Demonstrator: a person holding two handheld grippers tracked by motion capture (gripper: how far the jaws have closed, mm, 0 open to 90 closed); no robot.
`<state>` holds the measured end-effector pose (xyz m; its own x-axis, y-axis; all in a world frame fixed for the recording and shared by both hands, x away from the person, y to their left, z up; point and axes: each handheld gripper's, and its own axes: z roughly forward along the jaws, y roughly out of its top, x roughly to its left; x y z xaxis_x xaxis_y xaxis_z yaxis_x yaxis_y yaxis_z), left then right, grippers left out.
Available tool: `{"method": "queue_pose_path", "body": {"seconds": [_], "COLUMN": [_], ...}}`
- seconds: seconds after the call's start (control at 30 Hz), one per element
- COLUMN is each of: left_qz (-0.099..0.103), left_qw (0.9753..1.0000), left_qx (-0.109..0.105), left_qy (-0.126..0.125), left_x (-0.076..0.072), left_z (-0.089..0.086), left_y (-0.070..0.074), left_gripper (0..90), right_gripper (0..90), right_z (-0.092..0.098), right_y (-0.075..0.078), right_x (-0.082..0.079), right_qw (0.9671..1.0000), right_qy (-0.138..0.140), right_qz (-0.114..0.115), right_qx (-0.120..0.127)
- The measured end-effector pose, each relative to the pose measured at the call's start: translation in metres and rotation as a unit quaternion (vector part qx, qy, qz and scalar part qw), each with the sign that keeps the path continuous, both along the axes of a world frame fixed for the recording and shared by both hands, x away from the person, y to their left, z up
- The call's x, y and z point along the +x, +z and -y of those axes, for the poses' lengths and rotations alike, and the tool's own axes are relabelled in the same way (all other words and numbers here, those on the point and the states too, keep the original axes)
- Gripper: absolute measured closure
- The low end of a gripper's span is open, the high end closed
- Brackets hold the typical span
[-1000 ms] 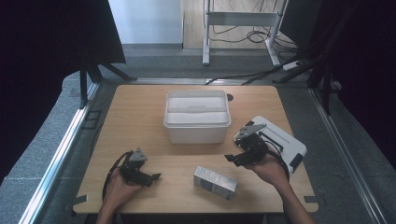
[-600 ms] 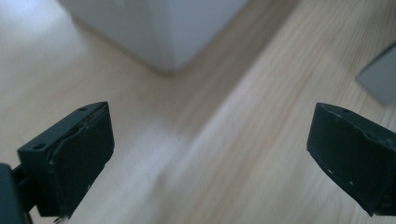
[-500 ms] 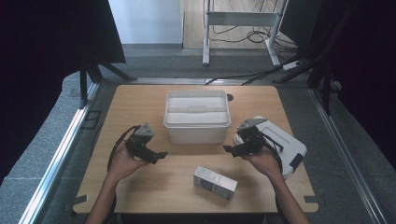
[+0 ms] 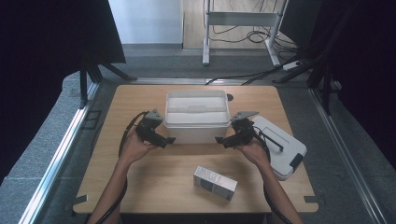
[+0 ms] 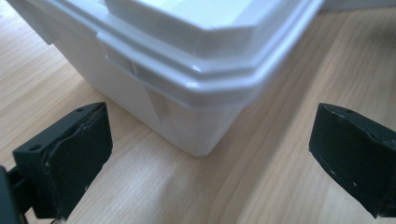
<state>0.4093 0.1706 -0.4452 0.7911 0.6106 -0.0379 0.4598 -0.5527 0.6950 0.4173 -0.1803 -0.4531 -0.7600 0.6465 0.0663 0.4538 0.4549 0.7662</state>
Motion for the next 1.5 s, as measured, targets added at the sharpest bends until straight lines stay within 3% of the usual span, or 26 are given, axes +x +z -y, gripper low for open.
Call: {"method": "queue_pose_path", "body": {"seconds": [0.13, 0.17, 0.23, 0.3, 0.43, 0.8, 0.93, 1.17, 1.5], "left_qz": [-0.003, -0.006, -0.004, 0.008, 0.005, 0.014, 0.013, 0.014, 0.016], "left_qw": [1.0000, 0.9998, 0.9998, 0.9999, 0.9999, 0.9995, 0.9995, 0.9993, 0.9988], "left_qx": [-0.002, -0.016, -0.016, 0.011, 0.009, 0.009, -0.003, -0.001, -0.006], "left_qy": [-0.004, -0.010, -0.009, -0.008, -0.013, -0.029, -0.030, -0.036, -0.046], "left_x": [0.005, 0.005, 0.004, 0.001, -0.005, -0.038, -0.049, -0.065, -0.084], "left_z": [0.004, 0.007, 0.009, 0.014, 0.013, 0.011, 0.009, 0.009, 0.011], "left_y": [-0.003, -0.004, -0.004, -0.004, -0.003, 0.001, 0.003, 0.004, 0.003], "left_gripper": [0.0, 0.0, 0.0, 0.0, 0.0, 0.0, 0.0, 0.0, 0.0], "right_gripper": [5.6, 6.7, 8.7, 9.0, 9.8, 9.8, 9.8, 8.6, 8.8], "right_z": [-0.004, -0.006, -0.006, -0.005, -0.002, 0.005, 0.006, 0.005, 0.010], "right_y": [0.001, 0.001, 0.001, 0.001, 0.003, 0.004, 0.007, 0.008, 0.008], "right_x": [0.003, 0.003, 0.002, 0.000, -0.009, -0.038, -0.049, -0.064, -0.078], "right_qw": [0.9999, 0.9999, 0.9999, 0.9999, 0.9998, 0.9990, 0.9990, 0.9990, 0.9989], "right_qy": [0.013, 0.014, 0.014, 0.012, 0.020, 0.035, 0.039, 0.042, 0.043], "right_qz": [-0.004, -0.001, 0.001, -0.003, -0.005, 0.005, 0.004, 0.005, 0.004], "right_qx": [0.003, -0.006, -0.006, 0.003, 0.008, 0.027, 0.024, 0.014, 0.018]}}
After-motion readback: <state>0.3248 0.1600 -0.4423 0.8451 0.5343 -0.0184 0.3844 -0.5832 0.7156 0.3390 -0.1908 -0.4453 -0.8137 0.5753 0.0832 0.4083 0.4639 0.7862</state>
